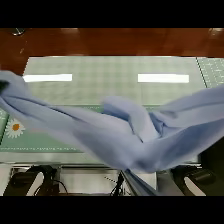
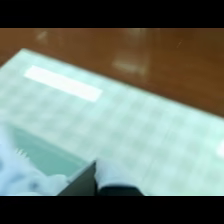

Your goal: Fold the shirts.

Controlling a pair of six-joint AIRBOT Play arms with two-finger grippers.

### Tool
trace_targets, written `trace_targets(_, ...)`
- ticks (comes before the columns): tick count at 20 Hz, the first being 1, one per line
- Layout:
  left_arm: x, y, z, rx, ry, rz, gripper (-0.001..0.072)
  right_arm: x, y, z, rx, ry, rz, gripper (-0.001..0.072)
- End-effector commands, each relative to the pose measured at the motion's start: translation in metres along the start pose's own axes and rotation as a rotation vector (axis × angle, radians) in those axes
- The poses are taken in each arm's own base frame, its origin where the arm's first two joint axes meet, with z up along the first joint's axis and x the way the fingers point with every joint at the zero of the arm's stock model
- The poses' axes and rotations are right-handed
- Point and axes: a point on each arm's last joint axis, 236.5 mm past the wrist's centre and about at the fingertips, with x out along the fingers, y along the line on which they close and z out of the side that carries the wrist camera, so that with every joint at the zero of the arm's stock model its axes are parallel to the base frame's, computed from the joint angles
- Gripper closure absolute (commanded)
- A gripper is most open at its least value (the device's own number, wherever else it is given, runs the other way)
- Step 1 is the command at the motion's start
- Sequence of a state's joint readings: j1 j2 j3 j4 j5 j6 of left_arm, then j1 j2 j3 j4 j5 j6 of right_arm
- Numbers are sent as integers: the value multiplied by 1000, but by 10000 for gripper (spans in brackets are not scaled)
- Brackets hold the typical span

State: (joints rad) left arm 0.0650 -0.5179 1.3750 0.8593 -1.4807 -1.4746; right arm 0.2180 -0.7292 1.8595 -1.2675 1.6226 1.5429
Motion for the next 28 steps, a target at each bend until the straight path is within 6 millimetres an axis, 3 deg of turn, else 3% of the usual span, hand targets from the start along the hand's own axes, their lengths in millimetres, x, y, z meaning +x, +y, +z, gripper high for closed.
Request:
trace_targets(1, 35, 9, -76, -170, 205, -91, 688, 42, -2, -54, 88, 168, 40, 686)
trace_targets(4, 81, 40, -122, -306, 271, -117, 689, 112, -26, -106, 176, 300, 21, 686)
trace_targets(8, 144, 121, -159, -475, 172, 25, 688, 205, -90, -163, 261, 407, -149, 687)
trace_targets(11, 176, 178, -184, -568, 133, 156, 688, 272, -139, -165, 394, 412, -194, 686)
trace_targets(13, 193, 203, -200, -599, 160, 210, 688, 312, -161, -163, 550, 424, -140, 686)
trace_targets(15, 209, 214, -219, -646, 231, 228, 688, 350, -165, -154, 683, 413, -36, 685)
trace_targets(17, 221, 210, -238, -687, 330, 205, 668, 378, -166, -150, 790, 405, 57, 685)
trace_targets(18, 224, 207, -243, -699, 369, 192, 418, 387, -169, -153, 819, 418, 78, 644)
trace_targets(19, 225, 207, -243, -698, 391, 179, 9, 390, -173, -157, 832, 432, 84, 390)
trace_targets(20, 222, 208, -240, -676, 413, 165, 2, 387, -177, -161, 839, 449, 84, 67)
trace_targets(22, 201, 226, -221, -626, 438, 192, 3, 366, -183, -171, 829, 506, 102, 95)
trace_targets(23, 183, 243, -207, -618, 434, 228, 4, 343, -190, -183, 783, 571, 110, 95)
trace_targets(25, 148, 275, -182, -680, 361, 290, 4, 286, -214, -226, 680, 767, 16, 95)
trace_targets(27, 127, 296, -183, -782, 311, 324, 6, 230, -251, -270, 643, 875, -221, 95)
trace_targets(28, 127, 298, -191, -839, 301, 313, 7, 217, -261, -285, 702, 835, -309, 95)
